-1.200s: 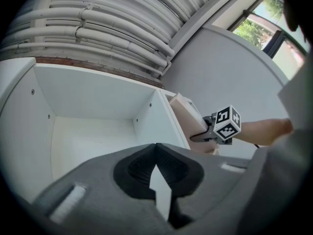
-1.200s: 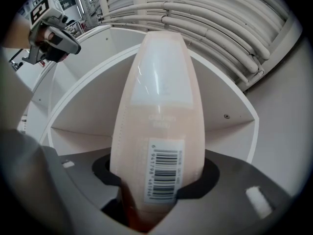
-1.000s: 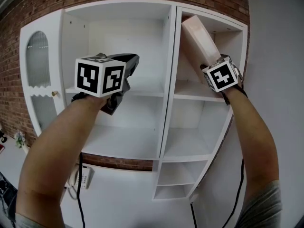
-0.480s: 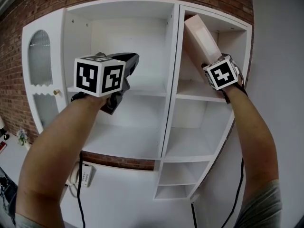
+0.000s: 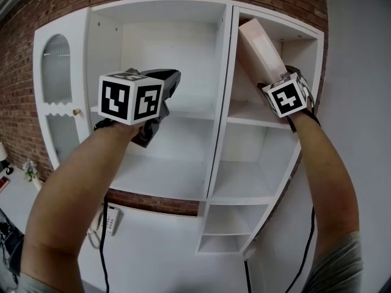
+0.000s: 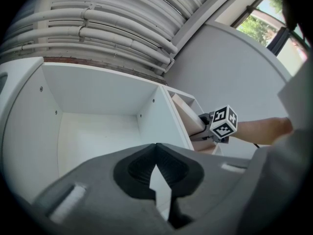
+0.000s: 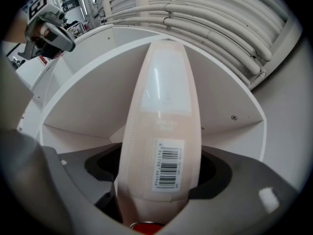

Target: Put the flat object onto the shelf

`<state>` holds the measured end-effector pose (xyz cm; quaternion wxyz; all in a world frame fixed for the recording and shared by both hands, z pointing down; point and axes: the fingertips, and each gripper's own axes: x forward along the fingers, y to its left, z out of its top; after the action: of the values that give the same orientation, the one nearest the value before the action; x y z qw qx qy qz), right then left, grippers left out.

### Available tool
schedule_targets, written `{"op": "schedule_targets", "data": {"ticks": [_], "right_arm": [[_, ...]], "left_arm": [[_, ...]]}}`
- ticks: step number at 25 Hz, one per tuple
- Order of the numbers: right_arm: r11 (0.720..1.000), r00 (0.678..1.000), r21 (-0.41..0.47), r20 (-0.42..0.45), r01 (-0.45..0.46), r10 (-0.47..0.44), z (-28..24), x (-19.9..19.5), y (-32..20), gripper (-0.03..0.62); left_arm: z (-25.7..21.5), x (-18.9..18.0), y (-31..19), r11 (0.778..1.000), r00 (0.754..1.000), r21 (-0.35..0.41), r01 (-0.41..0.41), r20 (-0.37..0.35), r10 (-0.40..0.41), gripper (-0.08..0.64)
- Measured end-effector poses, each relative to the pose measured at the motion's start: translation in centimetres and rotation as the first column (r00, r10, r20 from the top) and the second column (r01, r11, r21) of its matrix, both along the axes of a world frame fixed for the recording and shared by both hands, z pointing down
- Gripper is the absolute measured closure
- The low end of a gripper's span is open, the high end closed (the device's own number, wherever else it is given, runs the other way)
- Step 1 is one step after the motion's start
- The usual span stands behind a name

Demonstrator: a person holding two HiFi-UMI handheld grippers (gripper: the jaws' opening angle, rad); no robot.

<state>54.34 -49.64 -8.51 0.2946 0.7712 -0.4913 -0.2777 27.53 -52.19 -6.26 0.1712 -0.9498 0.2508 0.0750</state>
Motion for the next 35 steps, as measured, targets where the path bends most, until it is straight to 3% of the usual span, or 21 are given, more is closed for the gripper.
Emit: {"op": "schedule_targets", "data": {"ticks": [13,19,29,35], "right_arm": [[0.992,0.993,0.052,0.023,0.115,-0.116,0.2,-5.1,5.7,0.18],[0.974,0.976,0.091,0.056,0.207,-0.213,1.2,-10.2,8.0,0.233],[0.912,0.898,0.069,0.158,0.405,-0.411,6.4,-23.2,7.0,0.285],[0.847,0.824,0.041,0.21,0.53,-0.526,11.1,-32.1,5.4,0.338]], "left_arm": [[1.9,-2.3,3.4,1.0,1.0,0.001,0.02,-0.003,-0.02,0.56],[3.6,-6.0,4.8,0.999,0.999,-0.011,0.036,0.004,-0.036,0.56],[7.1,-17.2,6.3,0.995,0.996,-0.049,0.085,-0.016,-0.086,0.56],[10.7,-24.8,7.2,0.987,0.988,-0.059,0.15,-0.009,-0.151,0.56]]}}
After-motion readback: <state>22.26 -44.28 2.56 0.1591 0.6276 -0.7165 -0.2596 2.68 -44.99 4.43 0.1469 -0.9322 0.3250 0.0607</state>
